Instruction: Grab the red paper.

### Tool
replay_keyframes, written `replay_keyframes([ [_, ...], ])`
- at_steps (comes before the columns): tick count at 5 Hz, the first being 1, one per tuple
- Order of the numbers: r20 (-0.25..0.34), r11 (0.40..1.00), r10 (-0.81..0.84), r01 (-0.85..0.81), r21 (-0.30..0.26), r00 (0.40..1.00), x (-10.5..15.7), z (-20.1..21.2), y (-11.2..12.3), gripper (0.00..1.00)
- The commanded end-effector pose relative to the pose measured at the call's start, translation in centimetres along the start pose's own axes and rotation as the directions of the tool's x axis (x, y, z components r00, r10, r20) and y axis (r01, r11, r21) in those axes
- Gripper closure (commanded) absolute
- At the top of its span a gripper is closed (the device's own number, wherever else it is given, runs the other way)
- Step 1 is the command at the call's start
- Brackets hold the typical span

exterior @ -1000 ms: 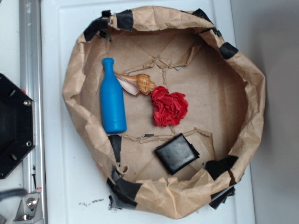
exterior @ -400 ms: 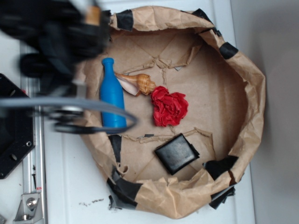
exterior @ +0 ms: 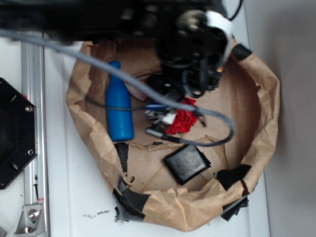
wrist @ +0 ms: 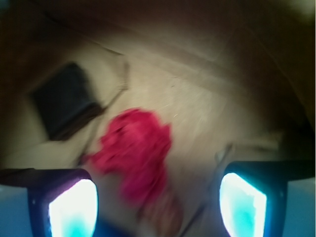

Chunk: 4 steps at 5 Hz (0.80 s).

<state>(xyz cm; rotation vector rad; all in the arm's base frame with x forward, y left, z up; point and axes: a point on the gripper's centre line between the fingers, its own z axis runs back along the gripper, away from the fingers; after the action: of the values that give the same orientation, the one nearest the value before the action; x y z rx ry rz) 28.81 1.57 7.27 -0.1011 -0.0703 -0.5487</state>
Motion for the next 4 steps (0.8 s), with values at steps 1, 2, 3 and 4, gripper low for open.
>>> replay_keyframes([
  [1, -0.094, 0.974, -0.227, 0.224, -0.042, 0.969, 0.6, -3.7, -5.4, 0.0],
  [2, -0.123, 0.97, -0.234, 0.224, -0.091, 0.964, -0.8, -3.8, -6.8, 0.0],
  [3, -0.147, 0.976, -0.218, 0.212, -0.056, 0.965, -1.3, -4.9, -7.3, 1.0],
  [4, -0.158, 0.978, -0.209, 0.209, -0.013, 0.965, -1.2, -4.7, -7.4, 1.0],
])
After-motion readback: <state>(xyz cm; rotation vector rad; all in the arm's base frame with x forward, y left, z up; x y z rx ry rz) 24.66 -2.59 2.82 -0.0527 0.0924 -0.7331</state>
